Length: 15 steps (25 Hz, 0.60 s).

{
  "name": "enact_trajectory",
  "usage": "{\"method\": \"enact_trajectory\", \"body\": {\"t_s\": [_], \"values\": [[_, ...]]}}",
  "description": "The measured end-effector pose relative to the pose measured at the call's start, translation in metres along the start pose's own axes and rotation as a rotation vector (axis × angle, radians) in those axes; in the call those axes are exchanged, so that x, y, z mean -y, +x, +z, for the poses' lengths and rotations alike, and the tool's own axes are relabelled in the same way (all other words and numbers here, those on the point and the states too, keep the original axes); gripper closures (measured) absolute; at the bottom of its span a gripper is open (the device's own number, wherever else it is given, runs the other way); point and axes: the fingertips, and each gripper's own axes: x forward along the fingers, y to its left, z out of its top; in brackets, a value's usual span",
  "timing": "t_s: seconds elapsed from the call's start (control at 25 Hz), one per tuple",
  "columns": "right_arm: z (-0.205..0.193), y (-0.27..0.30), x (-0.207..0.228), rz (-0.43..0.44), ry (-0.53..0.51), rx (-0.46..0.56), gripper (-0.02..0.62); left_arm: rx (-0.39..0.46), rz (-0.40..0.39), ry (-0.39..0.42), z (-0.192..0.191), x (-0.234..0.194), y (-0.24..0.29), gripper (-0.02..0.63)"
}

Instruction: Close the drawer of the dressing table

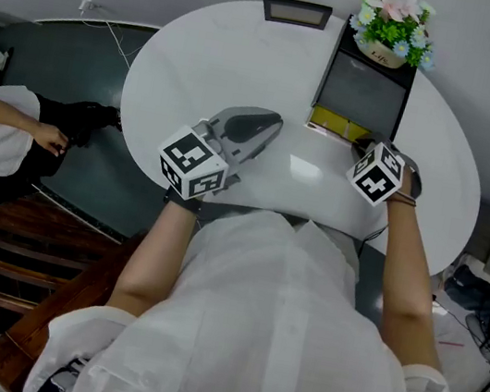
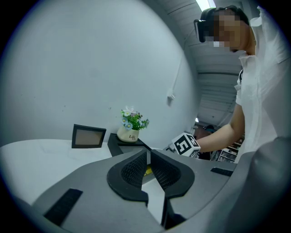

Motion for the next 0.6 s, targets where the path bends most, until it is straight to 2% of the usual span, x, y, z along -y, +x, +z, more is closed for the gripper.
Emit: {"method": "enact_trajectory", "body": {"t_s": [0.24, 0.4, 0.6], "values": [[0.002, -0.003, 0.002, -0.091, -0.059, 0.012, 0.569, -0.002, -0.002, -0.001, 0.0, 0.0, 0.002, 0.572], [0.002, -0.007, 0.007, -0.176, -0.095, 0.022, 0.519, -0.003, -0.005, -0.001, 0.001, 0.001, 0.005, 0.574], [0.003, -0.011, 0.015, -0.241, -0.139, 0.022, 0.439, -0.003, -0.015, 0.0, 0.001, 0.004, 0.009, 0.572]]}}
